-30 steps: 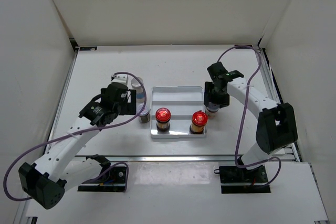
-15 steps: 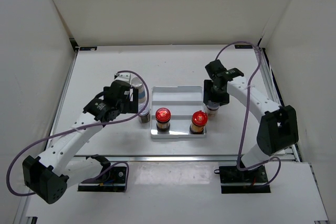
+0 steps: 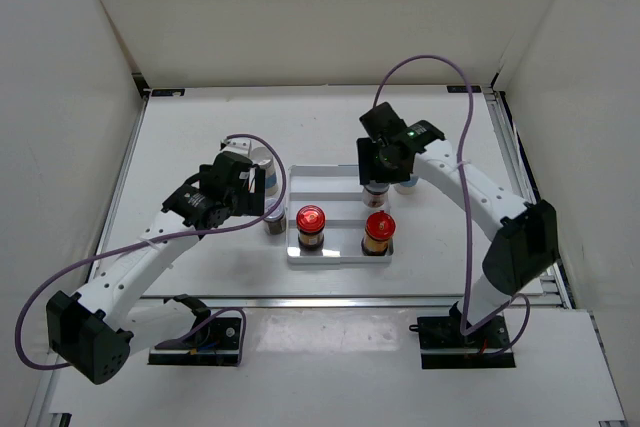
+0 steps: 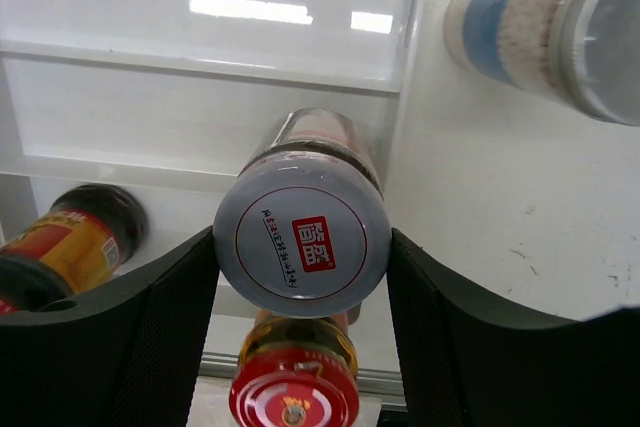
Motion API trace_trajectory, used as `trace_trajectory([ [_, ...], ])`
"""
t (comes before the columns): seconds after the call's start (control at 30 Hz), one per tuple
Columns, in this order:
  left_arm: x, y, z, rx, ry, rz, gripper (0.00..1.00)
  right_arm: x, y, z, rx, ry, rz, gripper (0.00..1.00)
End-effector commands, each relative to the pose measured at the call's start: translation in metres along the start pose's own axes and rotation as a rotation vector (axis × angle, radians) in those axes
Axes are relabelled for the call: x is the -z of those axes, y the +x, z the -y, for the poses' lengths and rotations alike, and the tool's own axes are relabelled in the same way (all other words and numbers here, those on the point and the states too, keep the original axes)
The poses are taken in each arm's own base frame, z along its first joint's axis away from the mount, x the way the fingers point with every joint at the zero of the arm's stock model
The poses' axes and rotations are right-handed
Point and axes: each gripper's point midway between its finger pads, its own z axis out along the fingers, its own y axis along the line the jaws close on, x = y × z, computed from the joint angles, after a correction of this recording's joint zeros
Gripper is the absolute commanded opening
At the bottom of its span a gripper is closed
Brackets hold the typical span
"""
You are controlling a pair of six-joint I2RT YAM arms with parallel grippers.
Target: Organize the condiment bottles
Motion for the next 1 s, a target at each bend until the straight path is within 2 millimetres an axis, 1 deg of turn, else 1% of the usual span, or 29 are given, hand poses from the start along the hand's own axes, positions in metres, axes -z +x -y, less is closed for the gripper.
trace_trajectory([
  [0.0,0.005,-0.015,0.000,0.011,0.003,0.040,1.00,-0.019,-0.005,-0.018,-0.005,-0.021,0.014,0.02],
  [0.1,0.002,-0.014,0.001,0.007,0.000,0.031,1.00,-0.037,0.005,-0.019,-0.009,-0.016,-0.016,0.02],
  [0.13,0.000,-0.012,0.001,0.003,-0.004,0.020,1.00,-0.039,0.005,-0.020,-0.020,-0.018,-0.012,0.02],
  [0.17,0.000,-0.012,0.003,0.003,0.005,0.017,1.00,-0.045,0.014,-0.022,-0.016,-0.010,-0.036,0.02],
  [0.2,-0.003,-0.010,0.005,-0.001,0.011,0.005,1.00,-0.046,0.012,-0.023,-0.019,-0.016,-0.026,0.02],
  [0.23,-0.003,-0.010,0.005,-0.001,0.011,0.005,1.00,-0.052,0.019,-0.021,-0.014,-0.004,-0.048,0.02],
  [0.3,-0.004,-0.007,0.010,-0.005,0.036,-0.012,1.00,-0.055,0.020,-0.018,-0.037,0.014,-0.043,0.08],
  [0.33,-0.007,-0.006,0.014,-0.005,0.049,-0.018,1.00,-0.057,0.024,-0.015,-0.034,0.028,-0.050,0.11],
  [0.37,-0.006,-0.004,0.020,-0.005,0.084,-0.029,1.00,-0.057,0.024,-0.015,-0.034,0.029,-0.050,0.34],
  [0.4,-0.012,0.001,0.024,-0.015,0.095,-0.061,1.00,-0.057,0.024,-0.015,-0.034,0.029,-0.050,0.55],
  [0.43,-0.014,0.004,0.028,-0.018,0.109,-0.078,1.00,-0.057,0.024,-0.015,-0.034,0.029,-0.050,0.71],
  [0.47,-0.014,0.005,0.035,-0.019,0.141,-0.093,1.00,-0.049,0.024,-0.010,-0.033,0.045,-0.046,0.84],
  [0.5,-0.019,0.010,0.038,-0.026,0.148,-0.120,1.00,-0.043,0.021,-0.011,-0.033,0.051,-0.028,1.00],
  [0.53,-0.018,0.011,0.042,-0.025,0.171,-0.128,1.00,-0.035,0.014,-0.009,-0.037,0.058,-0.004,1.00],
  [0.57,-0.020,0.010,0.043,-0.027,0.170,-0.133,1.00,-0.020,0.012,-0.007,-0.032,0.062,0.016,1.00],
  [0.6,-0.019,0.011,0.046,-0.026,0.184,-0.138,1.00,-0.011,0.007,-0.003,-0.036,0.077,0.043,1.00],
  [0.63,-0.021,0.013,0.048,-0.028,0.190,-0.149,1.00,0.006,-0.001,0.000,-0.036,0.066,0.085,1.00],
  [0.67,-0.021,0.013,0.048,-0.028,0.190,-0.149,1.00,0.013,0.002,0.007,-0.019,0.082,0.081,1.00],
  [0.7,-0.021,0.011,0.051,-0.024,0.208,-0.143,1.00,0.024,-0.001,0.010,-0.025,0.084,0.102,1.00],
  [0.73,-0.020,0.012,0.054,-0.024,0.225,-0.148,1.00,0.041,-0.003,0.016,-0.026,0.082,0.138,1.00],
  [0.8,-0.022,0.013,0.058,-0.006,0.245,-0.163,1.00,0.062,-0.002,0.026,-0.012,0.085,0.163,1.00],
  [0.83,-0.027,0.016,0.062,0.005,0.249,-0.187,1.00,0.080,-0.003,0.030,-0.014,0.067,0.201,1.00],
  [0.87,-0.028,0.018,0.065,0.013,0.260,-0.202,1.00,0.092,-0.001,0.037,-0.007,0.076,0.211,1.00],
  [0.9,-0.029,0.020,0.067,0.029,0.263,-0.216,1.00,0.104,-0.002,0.043,0.004,0.084,0.237,1.00],
  [0.93,-0.030,0.019,0.068,0.029,0.264,-0.216,1.00,0.121,-0.002,0.051,0.002,0.082,0.270,1.00],
  [0.97,-0.031,0.016,0.070,0.046,0.266,-0.207,1.00,0.127,0.007,0.060,0.008,0.106,0.255,1.00],
])
